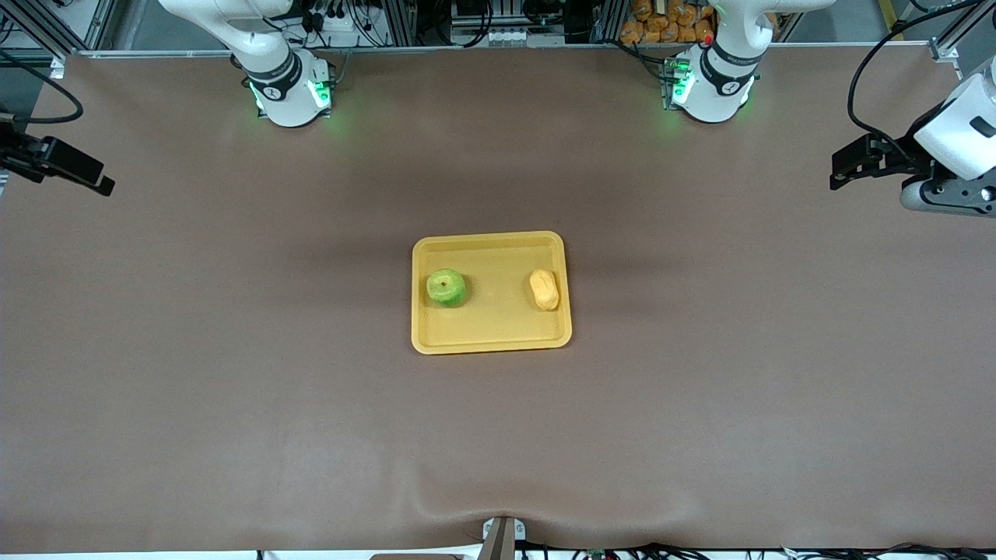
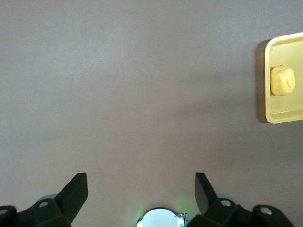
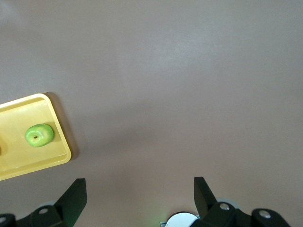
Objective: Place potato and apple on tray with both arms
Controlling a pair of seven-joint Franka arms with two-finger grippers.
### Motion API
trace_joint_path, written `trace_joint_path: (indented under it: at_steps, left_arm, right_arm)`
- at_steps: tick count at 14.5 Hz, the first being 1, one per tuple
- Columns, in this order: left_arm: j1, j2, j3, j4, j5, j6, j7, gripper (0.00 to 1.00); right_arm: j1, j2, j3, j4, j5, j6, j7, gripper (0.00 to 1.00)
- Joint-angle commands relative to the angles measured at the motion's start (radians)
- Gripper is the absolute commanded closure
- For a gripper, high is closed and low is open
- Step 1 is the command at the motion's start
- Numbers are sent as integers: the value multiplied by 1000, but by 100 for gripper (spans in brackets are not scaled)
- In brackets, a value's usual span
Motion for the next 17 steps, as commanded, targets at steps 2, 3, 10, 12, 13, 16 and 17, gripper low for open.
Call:
trace_joint_path:
  at_steps: [2,3,10,12,13,16,17]
  left_arm:
    - [11,-3,-1,0,-29,-13,-4,0]
    - [14,8,4,0,-30,-12,-2,0]
    - [26,12,-2,-1,-30,-13,-16,0]
    - [28,14,-2,0,-32,-12,-16,0]
    - [28,14,-2,0,-35,-12,-18,0]
    - [25,12,-2,0,-37,-12,-21,0]
    - [25,12,-2,0,-37,-13,-21,0]
  right_arm:
    - [11,-97,-7,-138,-8,67,-23,0]
    - [16,-101,-7,-143,-11,67,-23,0]
    - [17,-101,-7,-146,-54,59,-115,0]
    - [17,-101,-8,-146,-54,59,-115,0]
    - [17,-101,-8,-146,-55,59,-117,0]
    - [17,-101,-8,-146,-57,57,-118,0]
    - [16,-101,-8,-146,-57,59,-117,0]
